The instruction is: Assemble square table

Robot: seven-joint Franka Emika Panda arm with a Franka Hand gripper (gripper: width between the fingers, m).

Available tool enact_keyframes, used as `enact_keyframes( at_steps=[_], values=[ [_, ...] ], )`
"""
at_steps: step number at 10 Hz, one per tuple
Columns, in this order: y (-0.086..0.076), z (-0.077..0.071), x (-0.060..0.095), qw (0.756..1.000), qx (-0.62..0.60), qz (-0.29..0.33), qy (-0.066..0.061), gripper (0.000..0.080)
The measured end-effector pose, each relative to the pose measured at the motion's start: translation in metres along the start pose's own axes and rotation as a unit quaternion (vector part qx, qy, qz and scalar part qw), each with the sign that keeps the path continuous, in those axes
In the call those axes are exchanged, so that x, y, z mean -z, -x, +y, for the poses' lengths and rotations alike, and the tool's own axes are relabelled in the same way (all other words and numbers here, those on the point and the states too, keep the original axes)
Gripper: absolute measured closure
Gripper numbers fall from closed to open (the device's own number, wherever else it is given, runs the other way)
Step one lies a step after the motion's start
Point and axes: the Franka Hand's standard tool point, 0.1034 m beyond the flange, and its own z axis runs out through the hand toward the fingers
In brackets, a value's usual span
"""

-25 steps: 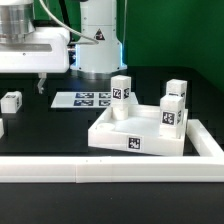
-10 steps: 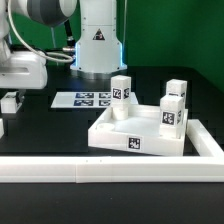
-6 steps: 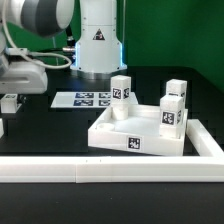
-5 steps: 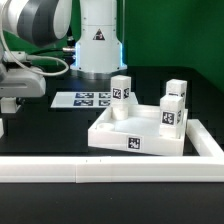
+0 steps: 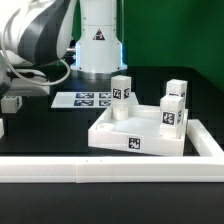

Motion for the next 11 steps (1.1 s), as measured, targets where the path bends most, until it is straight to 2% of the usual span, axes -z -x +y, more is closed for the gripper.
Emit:
enact_keyframes(
  at_steps=[2,3,5,7,8,11],
  values=[
    [0.001,-0.001,-0.01,1.0,0.0,-0.006,-0.005,0.015],
    [0.001,-0.003,-0.012,1.0,0.007,-0.004,-0.014,0.015],
    [-0.001,0.0,-0.013,1.0,0.017,0.003,-0.013,0.015],
    [-0.001,0.0,-0.013,1.0,0.017,0.002,-0.012,0.0411],
    [-0.001,0.0,-0.013,1.0,0.017,0.002,-0.012,0.0515],
    [-0.001,0.0,-0.013,1.0,0.017,0.002,-0.012,0.0514]
  ],
)
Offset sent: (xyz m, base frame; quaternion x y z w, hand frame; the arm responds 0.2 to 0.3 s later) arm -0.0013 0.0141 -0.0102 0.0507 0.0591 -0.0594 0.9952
